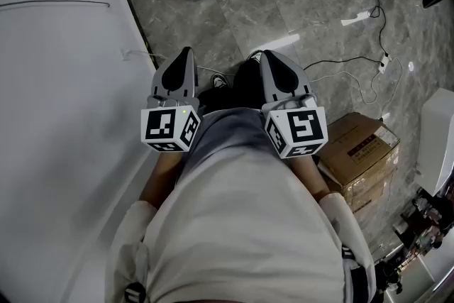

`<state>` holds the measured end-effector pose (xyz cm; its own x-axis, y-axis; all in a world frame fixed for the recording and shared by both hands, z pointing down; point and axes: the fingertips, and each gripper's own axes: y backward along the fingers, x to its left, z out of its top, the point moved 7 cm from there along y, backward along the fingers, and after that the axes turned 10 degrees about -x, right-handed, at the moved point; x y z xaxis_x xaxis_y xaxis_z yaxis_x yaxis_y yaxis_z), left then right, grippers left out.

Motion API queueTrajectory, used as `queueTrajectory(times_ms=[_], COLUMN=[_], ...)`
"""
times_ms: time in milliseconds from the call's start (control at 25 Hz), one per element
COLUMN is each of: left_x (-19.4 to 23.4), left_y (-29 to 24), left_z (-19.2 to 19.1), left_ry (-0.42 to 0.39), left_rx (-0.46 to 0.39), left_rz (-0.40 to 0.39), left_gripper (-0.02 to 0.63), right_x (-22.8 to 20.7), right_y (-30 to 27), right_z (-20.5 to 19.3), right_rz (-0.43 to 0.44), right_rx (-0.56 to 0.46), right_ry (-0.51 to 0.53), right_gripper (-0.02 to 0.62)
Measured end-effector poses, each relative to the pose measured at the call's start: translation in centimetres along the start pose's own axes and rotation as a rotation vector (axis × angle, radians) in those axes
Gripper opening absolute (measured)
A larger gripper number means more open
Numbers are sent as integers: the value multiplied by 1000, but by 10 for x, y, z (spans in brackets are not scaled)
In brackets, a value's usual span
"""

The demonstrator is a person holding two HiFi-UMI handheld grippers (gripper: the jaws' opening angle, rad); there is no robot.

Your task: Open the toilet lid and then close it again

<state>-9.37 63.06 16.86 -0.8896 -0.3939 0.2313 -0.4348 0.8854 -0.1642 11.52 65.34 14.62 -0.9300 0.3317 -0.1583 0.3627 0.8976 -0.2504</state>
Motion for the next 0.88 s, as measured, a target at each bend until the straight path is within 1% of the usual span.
queueTrajectory(times_ms=[280,360,480,680,880], left_x=[9,13,18,30,39], left_y=[5,3,-2,-21,-51], left_z=[-8,-9,-8,-4,7], left_ry=[25,32,37,38,28], left_rx=[6,5,-4,-11,-12], left_rz=[4,5,15,52,74], left_gripper=[6,6,6,6,6], right_x=[6,7,4,-5,-21], right_y=[-1,-5,-13,-39,-78], right_z=[-2,-2,-1,2,12], right_rz=[-16,-18,-1,35,65], right_rx=[-8,-14,-16,-9,0], right_ry=[-3,-31,-77,-69,-69], right_gripper=[9,9,9,9,9])
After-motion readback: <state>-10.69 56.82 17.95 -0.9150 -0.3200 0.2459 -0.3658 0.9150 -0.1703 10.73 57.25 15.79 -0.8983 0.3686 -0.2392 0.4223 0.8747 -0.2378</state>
